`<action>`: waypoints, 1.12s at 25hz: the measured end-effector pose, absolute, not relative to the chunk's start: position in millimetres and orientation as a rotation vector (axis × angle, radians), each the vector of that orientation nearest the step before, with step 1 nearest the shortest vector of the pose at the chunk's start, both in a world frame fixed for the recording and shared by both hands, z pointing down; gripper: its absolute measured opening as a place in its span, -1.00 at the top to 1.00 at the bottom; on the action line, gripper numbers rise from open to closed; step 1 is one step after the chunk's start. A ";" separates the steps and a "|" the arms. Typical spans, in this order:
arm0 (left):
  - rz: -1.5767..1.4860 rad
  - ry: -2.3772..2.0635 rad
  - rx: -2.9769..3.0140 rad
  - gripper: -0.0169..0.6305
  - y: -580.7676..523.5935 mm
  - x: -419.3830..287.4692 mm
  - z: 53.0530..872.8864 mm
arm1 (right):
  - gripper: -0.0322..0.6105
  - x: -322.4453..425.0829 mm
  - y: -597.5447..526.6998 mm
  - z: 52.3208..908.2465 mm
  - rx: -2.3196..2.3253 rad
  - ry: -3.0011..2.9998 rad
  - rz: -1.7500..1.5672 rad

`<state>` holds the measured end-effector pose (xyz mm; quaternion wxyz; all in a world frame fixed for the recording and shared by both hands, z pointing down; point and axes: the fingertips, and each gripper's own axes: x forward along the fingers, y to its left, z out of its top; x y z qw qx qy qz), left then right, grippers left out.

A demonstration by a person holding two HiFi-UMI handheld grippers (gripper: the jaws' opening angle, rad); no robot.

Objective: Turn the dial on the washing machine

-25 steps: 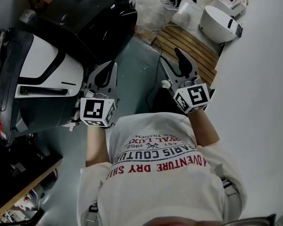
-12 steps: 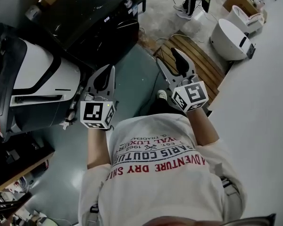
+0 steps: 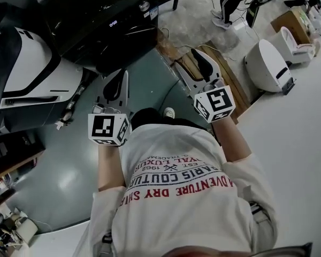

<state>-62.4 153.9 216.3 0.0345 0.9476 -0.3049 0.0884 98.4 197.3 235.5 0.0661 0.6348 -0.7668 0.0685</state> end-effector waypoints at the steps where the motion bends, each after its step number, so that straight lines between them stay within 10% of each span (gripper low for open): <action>1: 0.287 -0.955 2.903 0.90 151.5 -58.3 218.9 | 0.15 104.9 190.8 238.3 1.900 -2.320 0.217; 28: 0.305 -1.266 2.554 0.90 -97.6 -32.6 363.0 | 0.09 135.7 -122.5 405.3 1.558 -2.253 0.192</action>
